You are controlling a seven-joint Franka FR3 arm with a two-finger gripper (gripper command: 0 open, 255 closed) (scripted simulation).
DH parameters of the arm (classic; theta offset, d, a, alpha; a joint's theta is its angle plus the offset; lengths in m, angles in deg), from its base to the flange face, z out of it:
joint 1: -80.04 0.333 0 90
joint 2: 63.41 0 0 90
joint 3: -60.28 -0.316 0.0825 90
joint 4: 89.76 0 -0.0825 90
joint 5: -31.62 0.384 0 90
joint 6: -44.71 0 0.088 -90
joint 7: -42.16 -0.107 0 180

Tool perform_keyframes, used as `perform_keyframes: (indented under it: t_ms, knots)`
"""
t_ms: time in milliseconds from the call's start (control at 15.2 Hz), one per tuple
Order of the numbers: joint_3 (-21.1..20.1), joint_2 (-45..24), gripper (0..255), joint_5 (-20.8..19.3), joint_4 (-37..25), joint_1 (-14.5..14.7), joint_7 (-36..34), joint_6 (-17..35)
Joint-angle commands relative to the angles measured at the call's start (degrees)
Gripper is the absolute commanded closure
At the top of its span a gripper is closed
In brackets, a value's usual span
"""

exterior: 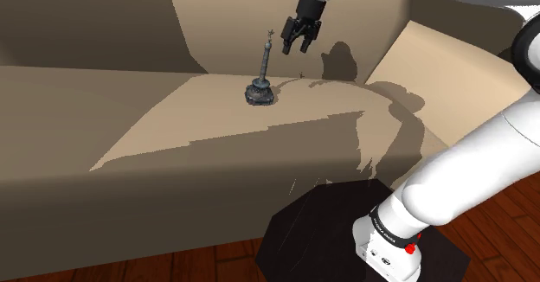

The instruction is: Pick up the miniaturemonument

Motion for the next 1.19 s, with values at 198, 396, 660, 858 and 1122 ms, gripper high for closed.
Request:
perform_keyframes:
  t_ms: [198, 396, 660, 858, 1122]
  knots:
    - [0.0, -10.5, 0, -0.2, -14.0, -0.1, -0.6, -1.4]
    - [0.1, -17.3, 0, -0.4, -24.1, -0.1, -1.1, -3.4]
    - [0.1, -23.6, 0, -0.6, -33.1, 0.0, -1.5, -5.1]
    - [0.1, -22.7, 0, -0.5, -29.5, 0.0, -1.2, -2.4]
    - [0.1, -22.0, 0, -0.4, -25.7, 0.0, -0.9, 0.7]
